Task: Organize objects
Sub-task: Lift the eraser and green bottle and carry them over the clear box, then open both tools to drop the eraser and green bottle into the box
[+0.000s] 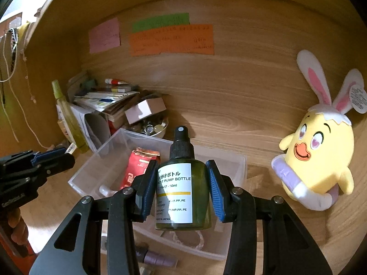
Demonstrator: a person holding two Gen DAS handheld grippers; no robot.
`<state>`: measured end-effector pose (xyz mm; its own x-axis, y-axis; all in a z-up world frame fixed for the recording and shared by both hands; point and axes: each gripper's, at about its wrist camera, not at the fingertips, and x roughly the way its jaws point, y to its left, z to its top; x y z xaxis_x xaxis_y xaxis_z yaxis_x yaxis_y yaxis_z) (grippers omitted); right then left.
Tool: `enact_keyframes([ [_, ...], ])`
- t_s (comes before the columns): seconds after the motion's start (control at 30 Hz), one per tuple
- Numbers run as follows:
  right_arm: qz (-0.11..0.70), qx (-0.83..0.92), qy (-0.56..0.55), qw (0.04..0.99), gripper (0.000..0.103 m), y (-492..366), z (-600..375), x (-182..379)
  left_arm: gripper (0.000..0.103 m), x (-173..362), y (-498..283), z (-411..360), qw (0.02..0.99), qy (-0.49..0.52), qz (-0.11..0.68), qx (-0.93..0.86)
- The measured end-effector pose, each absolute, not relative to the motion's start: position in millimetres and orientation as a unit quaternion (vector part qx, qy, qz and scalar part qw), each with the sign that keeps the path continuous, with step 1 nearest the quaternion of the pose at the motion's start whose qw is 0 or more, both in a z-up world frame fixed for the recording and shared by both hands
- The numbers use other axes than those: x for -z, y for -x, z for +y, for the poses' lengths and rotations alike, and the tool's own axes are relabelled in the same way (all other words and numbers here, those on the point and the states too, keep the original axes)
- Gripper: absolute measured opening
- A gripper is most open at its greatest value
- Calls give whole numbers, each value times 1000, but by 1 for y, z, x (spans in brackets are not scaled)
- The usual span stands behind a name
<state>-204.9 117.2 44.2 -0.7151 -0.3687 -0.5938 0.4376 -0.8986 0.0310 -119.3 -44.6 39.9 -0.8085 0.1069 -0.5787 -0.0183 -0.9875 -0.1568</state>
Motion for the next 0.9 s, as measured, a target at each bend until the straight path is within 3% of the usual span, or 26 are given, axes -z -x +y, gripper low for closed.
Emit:
enact_keyframes([
  [0.9, 103, 892, -397, 190, 39, 243, 107, 22, 23, 17, 185, -15, 58, 399, -56, -914],
])
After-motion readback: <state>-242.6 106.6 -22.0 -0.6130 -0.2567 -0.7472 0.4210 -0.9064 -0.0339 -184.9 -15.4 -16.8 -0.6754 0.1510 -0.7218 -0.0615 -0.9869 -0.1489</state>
